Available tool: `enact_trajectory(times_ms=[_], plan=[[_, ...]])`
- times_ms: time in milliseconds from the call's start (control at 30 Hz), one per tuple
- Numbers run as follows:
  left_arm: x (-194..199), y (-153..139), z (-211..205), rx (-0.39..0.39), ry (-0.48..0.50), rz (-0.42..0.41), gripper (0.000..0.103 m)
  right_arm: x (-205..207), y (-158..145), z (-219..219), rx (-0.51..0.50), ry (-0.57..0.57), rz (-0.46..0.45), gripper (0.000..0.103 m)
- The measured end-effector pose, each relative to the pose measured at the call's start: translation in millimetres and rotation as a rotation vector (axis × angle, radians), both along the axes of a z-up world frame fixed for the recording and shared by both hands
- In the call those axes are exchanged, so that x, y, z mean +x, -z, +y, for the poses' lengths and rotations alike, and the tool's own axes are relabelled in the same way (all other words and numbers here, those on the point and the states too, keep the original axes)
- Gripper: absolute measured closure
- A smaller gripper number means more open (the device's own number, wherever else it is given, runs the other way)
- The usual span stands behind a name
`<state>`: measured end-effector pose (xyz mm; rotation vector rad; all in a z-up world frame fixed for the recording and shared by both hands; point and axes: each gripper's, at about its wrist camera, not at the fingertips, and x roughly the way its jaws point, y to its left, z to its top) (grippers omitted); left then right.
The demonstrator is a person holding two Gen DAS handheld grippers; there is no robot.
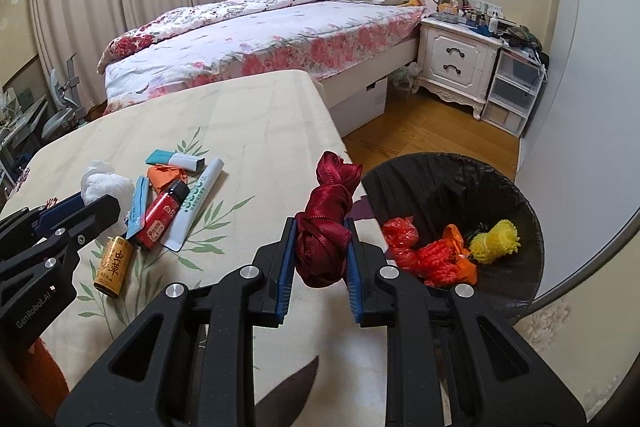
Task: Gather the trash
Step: 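Carry tissue and red cloth over the bin and open both tools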
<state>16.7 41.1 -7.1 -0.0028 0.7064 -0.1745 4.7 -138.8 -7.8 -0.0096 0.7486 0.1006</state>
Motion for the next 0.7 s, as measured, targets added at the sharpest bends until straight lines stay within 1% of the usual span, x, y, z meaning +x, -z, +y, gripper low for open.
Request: enact_trajectory(times_ms=[167,400,700], plan=[[7,-3,-25,-0.001,0.045,-0.018,0.069,0,-2,-27,0.004,0.058,-0.014,0.081],[21,-1,-61,-0.005,0.102,-0.018,0.069,5,0,-66,0.023,0.140,-0.019,0.081],[52,8,-109,0.002,0.171,-0.019,0.069,22,7,-96,0.018,0.206,-0.016,0.081]])
